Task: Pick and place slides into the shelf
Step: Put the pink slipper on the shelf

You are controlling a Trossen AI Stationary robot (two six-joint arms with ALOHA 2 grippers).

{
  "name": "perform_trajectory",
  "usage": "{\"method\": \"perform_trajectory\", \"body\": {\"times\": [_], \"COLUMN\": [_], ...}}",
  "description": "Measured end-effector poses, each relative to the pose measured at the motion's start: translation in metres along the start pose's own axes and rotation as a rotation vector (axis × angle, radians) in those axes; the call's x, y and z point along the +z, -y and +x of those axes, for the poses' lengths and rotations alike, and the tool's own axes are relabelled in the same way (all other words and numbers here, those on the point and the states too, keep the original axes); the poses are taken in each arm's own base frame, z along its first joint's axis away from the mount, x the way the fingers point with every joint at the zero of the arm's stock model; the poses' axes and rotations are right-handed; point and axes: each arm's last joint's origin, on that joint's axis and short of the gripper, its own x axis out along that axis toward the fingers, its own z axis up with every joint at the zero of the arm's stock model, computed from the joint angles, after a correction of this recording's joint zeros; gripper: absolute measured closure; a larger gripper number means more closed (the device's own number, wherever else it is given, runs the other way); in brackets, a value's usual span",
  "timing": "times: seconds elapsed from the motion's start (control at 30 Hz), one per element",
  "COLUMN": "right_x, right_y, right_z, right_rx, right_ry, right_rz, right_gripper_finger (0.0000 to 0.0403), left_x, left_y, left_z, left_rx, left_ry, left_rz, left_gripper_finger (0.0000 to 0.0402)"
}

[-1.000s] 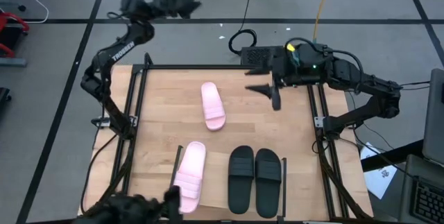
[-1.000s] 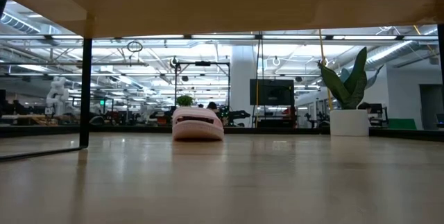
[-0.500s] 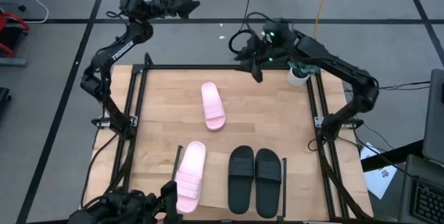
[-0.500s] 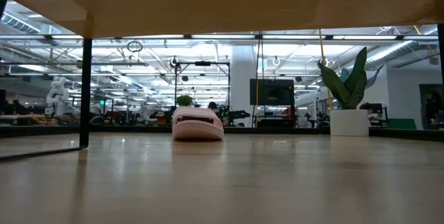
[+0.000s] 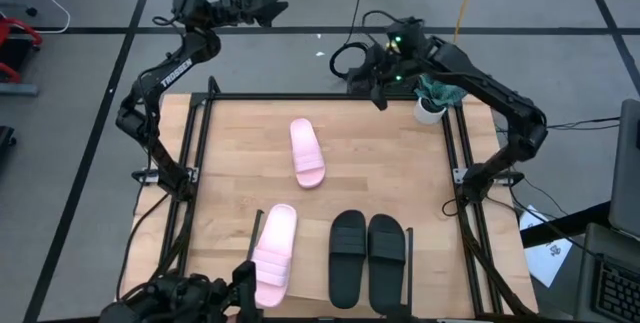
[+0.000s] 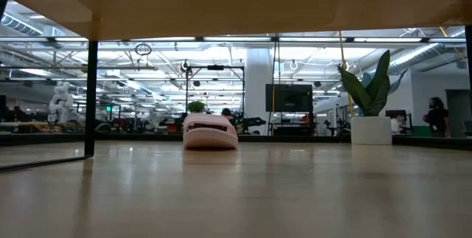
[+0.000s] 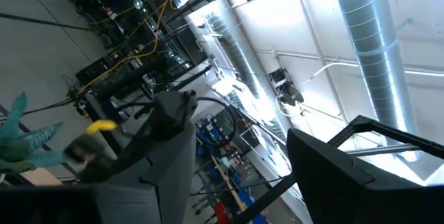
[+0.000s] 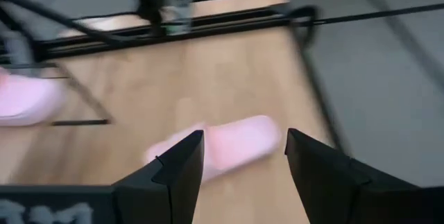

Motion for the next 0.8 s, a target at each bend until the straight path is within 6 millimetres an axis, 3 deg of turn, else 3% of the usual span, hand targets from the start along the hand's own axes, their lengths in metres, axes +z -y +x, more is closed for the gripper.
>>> {"method": "perform_trajectory", "body": {"times": [0.17,0.27,0.37,0.5,0.8], "right_x": [0.009,0.018,0.020,0.010,-0.009], "right_y": [-0.007,-0.014,-0.015,-0.006,0.022], "right_z": [-0.020,-0.029,-0.029,-0.007,0.068], "right_rx": [-0.178,-0.193,-0.162,0.030,0.495], "right_ry": [0.036,0.107,0.132,0.083,0.014], "right_rz": [-0.075,-0.119,-0.055,0.122,0.435], "right_gripper_finger": [0.0206,0.0206,0.0206,0.0206,0.0206], "left_x": [0.000,0.000,0.000,0.000,-0.001], "left_y": [0.000,0.000,0.000,-0.001,-0.001], "left_z": [0.000,0.000,0.000,0.000,0.000], "left_rx": [0.001,0.001,0.001,0.004,0.006], "left_ry": [0.000,0.000,-0.001,-0.002,-0.051], "left_rz": [-0.001,-0.001,-0.002,-0.006,-0.008], "left_gripper_finger": [0.0174,0.0174,0.0174,0.0174,0.0174]}}
